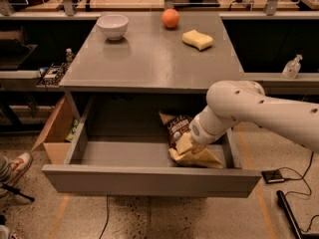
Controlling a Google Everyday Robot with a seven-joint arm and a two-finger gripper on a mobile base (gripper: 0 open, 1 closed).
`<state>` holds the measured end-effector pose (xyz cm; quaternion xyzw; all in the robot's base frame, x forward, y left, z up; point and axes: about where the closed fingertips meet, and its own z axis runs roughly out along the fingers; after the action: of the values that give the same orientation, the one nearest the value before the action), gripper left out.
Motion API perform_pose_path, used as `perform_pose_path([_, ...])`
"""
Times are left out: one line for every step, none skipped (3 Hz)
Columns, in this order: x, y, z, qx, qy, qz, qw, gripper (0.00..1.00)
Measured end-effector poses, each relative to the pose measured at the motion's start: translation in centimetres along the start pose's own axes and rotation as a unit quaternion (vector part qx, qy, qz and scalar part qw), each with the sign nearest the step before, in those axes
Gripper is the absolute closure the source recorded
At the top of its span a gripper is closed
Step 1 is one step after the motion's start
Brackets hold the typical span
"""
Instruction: Pick brown chip bag from top drawer and place on counter
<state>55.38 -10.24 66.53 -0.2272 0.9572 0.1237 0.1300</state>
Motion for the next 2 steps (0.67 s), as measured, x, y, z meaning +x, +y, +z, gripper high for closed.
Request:
perform_pose_path([-0.5,1.2,-2.9,-0.021,-0.042,-0.018,0.9987,0.98])
perform_pose_path([0.1,2.6,-7.0,-0.044,-0.086,-0.061,0.9935,1.00])
